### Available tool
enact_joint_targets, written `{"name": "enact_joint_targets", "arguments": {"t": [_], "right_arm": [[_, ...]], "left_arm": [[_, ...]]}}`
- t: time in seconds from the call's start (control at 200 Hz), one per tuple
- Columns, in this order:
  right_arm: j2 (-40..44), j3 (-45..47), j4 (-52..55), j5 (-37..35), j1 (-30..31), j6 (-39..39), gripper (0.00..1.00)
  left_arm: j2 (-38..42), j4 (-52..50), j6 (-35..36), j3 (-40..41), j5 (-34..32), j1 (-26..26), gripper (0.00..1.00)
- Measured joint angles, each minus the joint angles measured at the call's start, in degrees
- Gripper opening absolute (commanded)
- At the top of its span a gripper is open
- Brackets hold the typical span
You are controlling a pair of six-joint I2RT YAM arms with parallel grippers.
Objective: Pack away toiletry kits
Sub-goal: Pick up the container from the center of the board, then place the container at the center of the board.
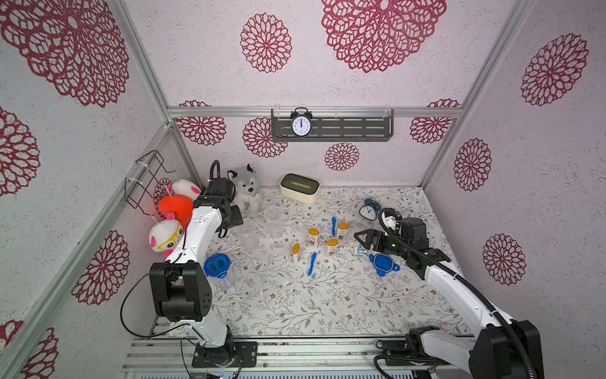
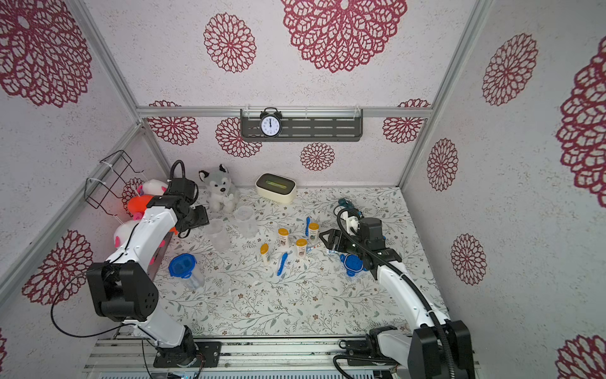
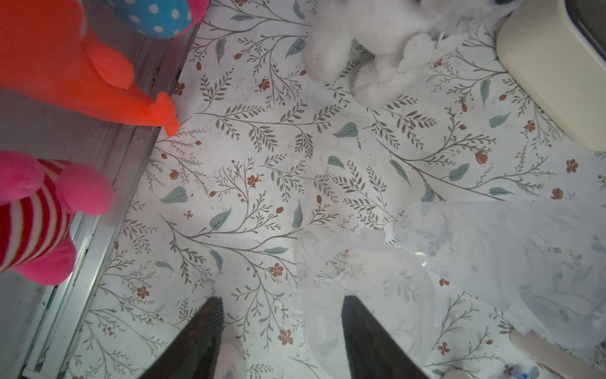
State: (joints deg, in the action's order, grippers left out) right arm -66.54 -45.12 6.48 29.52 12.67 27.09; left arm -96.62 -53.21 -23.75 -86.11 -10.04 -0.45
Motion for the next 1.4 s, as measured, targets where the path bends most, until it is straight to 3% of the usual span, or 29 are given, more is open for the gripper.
{"name": "enact_joint_targets", "arguments": {"t": [0.2, 0.495, 0.906, 1.066, 1.401], "right_arm": [[-2.3, -1.3, 0.1, 0.0, 0.0, -0.1, 0.86], [-3.6, -2.1, 0.7, 0.1, 0.0, -0.7, 0.87], [-3.7, -2.8, 1.2, 0.0, 0.0, -1.6, 0.87], [-3.7, -3.0, 1.7, -0.3, 0.0, -1.6, 0.88], [-4.0, -5.1, 3.7, -1.0, 0.3, -3.7, 0.88]], "left_arm": [[-3.4, 0.0, 0.2, -0.6, 2.1, -0.5, 0.55], [-7.0, -0.7, 1.3, -2.0, 2.0, -0.8, 0.29], [-9.3, -3.1, 2.8, -5.8, 2.1, -3.1, 0.03], [-6.8, -5.9, 3.7, -5.2, 2.5, -5.6, 0.04], [8.9, -7.3, 5.4, 5.8, 6.9, -14.3, 0.05]]}}
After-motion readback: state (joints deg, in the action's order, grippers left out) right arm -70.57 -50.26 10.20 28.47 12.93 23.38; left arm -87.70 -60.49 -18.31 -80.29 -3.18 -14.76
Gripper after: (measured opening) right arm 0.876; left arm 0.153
